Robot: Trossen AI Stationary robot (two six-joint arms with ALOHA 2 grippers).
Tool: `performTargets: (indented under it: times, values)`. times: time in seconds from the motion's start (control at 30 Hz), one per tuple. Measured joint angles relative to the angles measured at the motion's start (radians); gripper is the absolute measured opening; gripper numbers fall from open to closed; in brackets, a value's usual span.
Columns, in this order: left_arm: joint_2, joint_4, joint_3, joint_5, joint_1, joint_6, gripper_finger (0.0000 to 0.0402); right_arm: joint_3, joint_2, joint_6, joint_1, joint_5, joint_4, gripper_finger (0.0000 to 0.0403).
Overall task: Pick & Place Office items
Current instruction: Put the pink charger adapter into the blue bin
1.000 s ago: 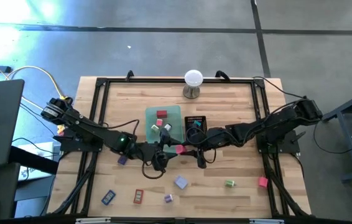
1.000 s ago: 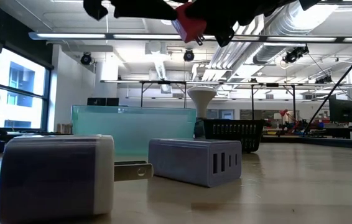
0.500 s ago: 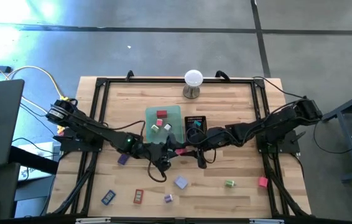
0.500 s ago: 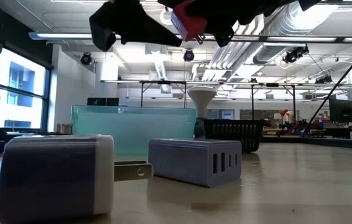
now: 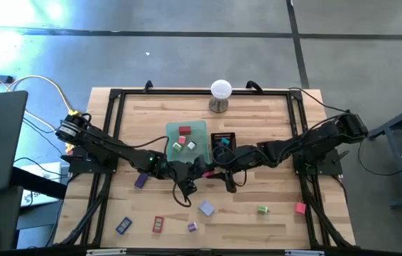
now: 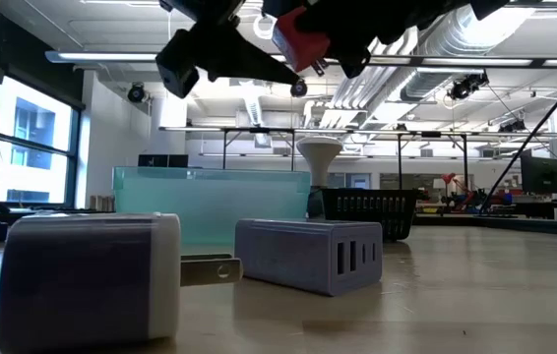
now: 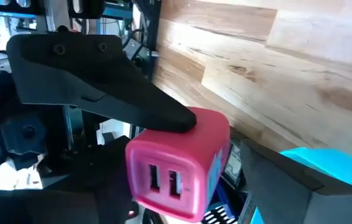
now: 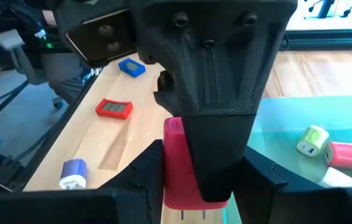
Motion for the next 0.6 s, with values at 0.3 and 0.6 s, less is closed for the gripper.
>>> performTargets:
  times: [0.3, 0.6]
  values:
    - [0.01, 0.017, 0.001, -0.007, 0.0, 0.022, 0.0157, 0.002, 0.0, 0.004, -0.001, -0.001, -0.015, 0.0144]
    - [0.012, -0.017, -0.002, -0.045, -0.037, -0.034, 0.0148, 0.001, -0.003, -0.002, 0.003, 0.085, -0.024, 0.0212]
